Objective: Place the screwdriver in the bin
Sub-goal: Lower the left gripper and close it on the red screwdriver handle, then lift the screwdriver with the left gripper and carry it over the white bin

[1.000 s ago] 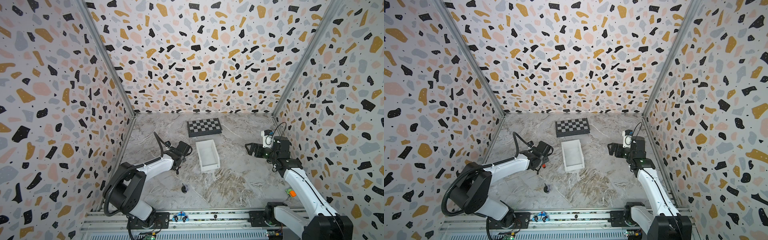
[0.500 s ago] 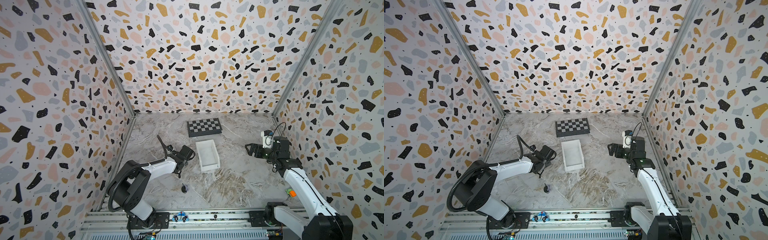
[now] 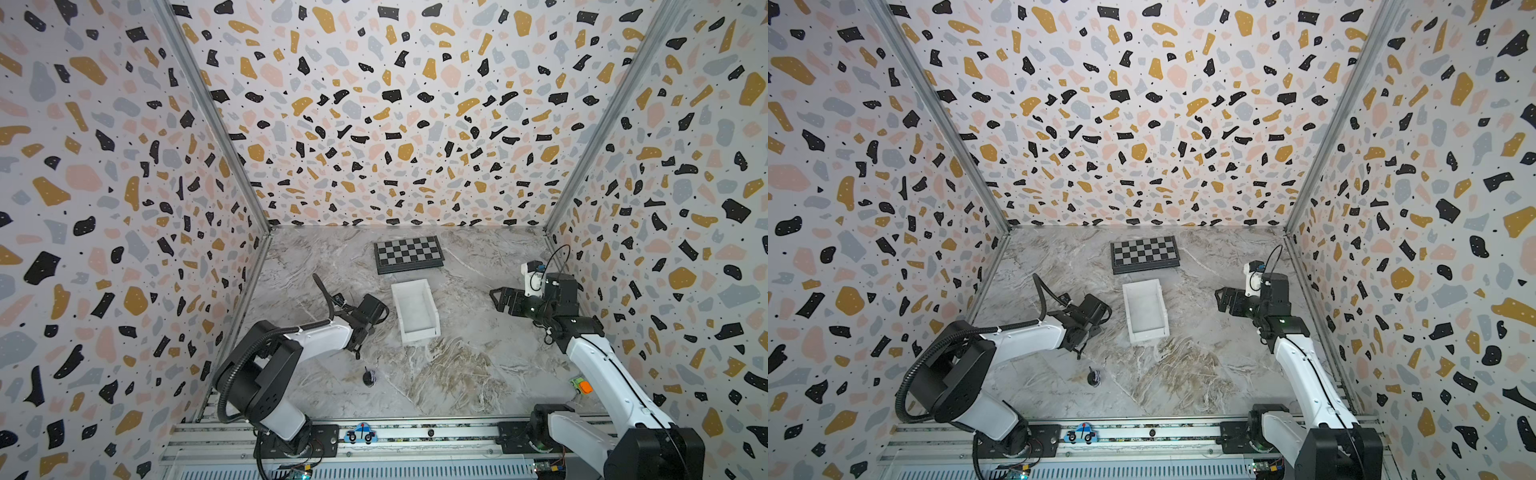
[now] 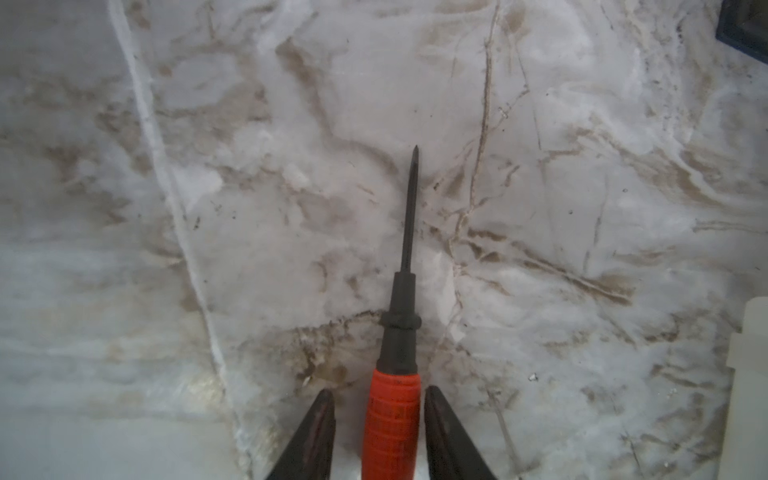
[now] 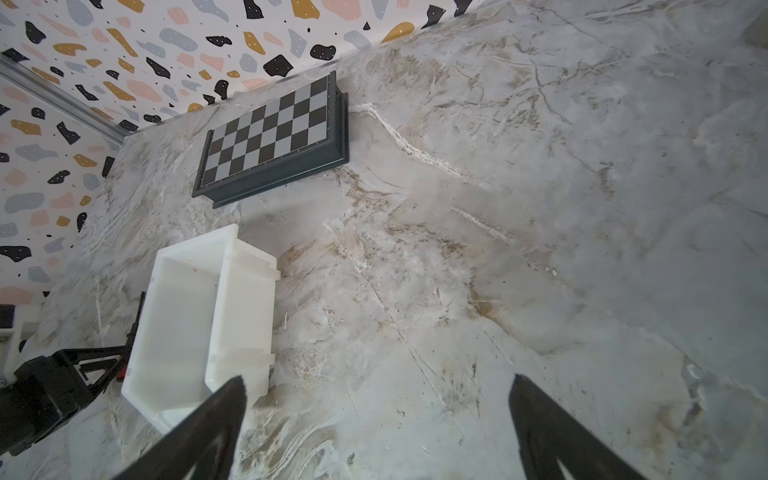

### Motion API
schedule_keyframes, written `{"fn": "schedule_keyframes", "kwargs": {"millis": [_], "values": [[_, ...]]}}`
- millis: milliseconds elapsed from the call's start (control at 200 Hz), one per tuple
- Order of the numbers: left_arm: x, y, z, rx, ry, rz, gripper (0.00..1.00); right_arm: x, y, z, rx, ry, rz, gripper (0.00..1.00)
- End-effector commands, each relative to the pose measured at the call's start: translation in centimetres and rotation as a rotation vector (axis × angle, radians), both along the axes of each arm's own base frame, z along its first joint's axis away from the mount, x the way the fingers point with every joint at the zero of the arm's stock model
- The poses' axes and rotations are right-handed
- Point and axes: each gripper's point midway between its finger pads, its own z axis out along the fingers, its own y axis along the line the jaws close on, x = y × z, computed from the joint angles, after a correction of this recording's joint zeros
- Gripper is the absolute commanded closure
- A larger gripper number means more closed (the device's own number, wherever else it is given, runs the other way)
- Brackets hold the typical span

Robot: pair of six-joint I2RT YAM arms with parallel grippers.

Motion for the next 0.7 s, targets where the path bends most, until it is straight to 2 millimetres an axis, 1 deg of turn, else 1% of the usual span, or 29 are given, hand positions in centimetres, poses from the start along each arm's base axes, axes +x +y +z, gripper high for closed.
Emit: {"fn": "schedule_keyframes", "kwargs": {"millis": [0,150,230,496,566,636,696], "values": [[-0.1,0.1,-0.3,0.013,-0.002,-0.007,0.62,0.1,0.0,0.9,-0.008,-0.018,-0.001,0.01],[0.2,-0.2,-0.4,0.018,0.000,-0.034,0.64,-0.1,-0.1,1.1,-0.012,-0.020,-0.008,0.01],[0.3,-0.3,-0.4,0.026,0.009,-0.046,0.68,-0.2,-0.2,1.1,-0.014,-0.021,-0.010,0.01],[-0.1,0.0,-0.8,0.065,0.050,-0.064,0.70,-0.6,-0.2,1.3,-0.009,-0.023,-0.015,0.01],[-0.1,0.0,-0.9,0.068,0.052,-0.069,0.80,-0.7,-0.2,1.3,-0.010,-0.023,-0.016,0.01],[-0.1,0.0,-0.7,0.074,0.052,-0.073,0.88,-0.9,-0.3,1.2,-0.013,-0.022,-0.017,0.01],[-0.2,0.1,-0.3,0.075,0.049,-0.073,0.92,-1.0,-0.3,1.3,-0.014,-0.023,-0.019,0.01]]}}
